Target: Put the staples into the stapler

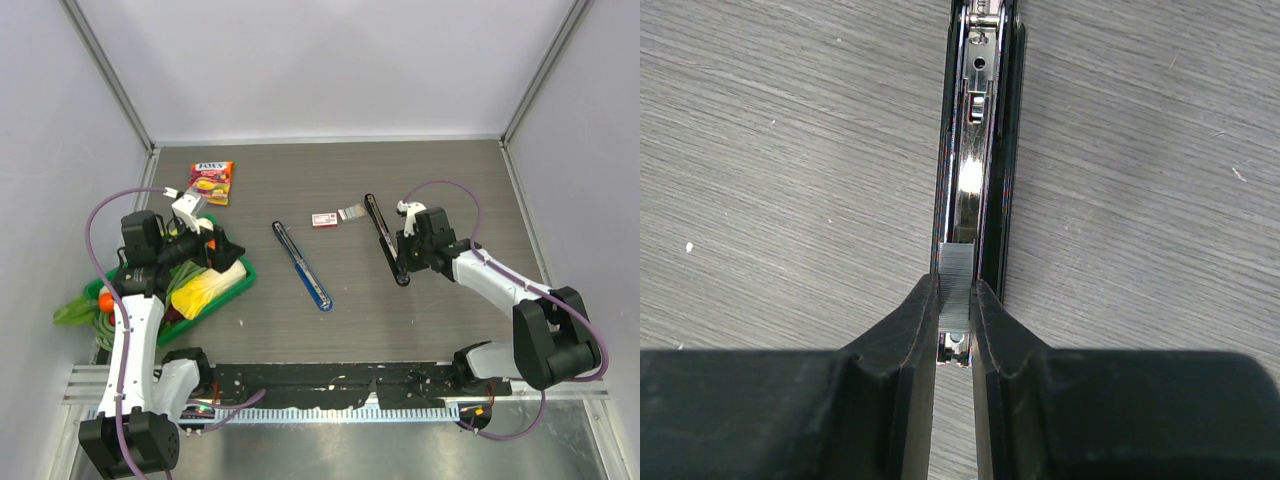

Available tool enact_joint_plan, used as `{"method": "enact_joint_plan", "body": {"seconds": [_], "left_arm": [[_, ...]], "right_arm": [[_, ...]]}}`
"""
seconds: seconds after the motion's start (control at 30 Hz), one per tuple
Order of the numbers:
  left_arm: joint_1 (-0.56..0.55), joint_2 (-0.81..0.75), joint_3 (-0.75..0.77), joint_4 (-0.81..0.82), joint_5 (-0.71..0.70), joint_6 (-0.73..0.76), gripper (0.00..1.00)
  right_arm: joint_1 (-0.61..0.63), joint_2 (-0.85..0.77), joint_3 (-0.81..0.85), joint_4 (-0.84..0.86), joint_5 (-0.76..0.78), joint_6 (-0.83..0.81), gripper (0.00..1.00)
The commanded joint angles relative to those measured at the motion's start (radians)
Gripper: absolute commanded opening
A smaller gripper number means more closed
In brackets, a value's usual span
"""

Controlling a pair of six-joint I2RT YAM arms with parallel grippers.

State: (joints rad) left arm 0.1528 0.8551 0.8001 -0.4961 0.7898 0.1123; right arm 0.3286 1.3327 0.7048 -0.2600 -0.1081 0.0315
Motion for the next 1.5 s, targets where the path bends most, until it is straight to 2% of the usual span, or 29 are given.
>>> {"method": "enact_joint_plan", "body": {"seconds": [0.0,0.63,1.47], "left_arm": [[0.01,-0.011,-0.006,0.047,0.031,0.001,1.0],[0.011,-0.013,-0.007,0.047,0.034,0.001,1.0],[0.011,-0.01,-0.004,0.047,0.035,-0.002,1.0]], "right_arm": [[-0.011,-0.033,-0.008,0.021,-0.015,-0.012,0.19],[-0.048,-0.04,-0.013,0.019,-0.067,-0.015,0.22],[-0.049,-0.004,0.001,-0.001,-0.042,-0.015,0.22]]}}
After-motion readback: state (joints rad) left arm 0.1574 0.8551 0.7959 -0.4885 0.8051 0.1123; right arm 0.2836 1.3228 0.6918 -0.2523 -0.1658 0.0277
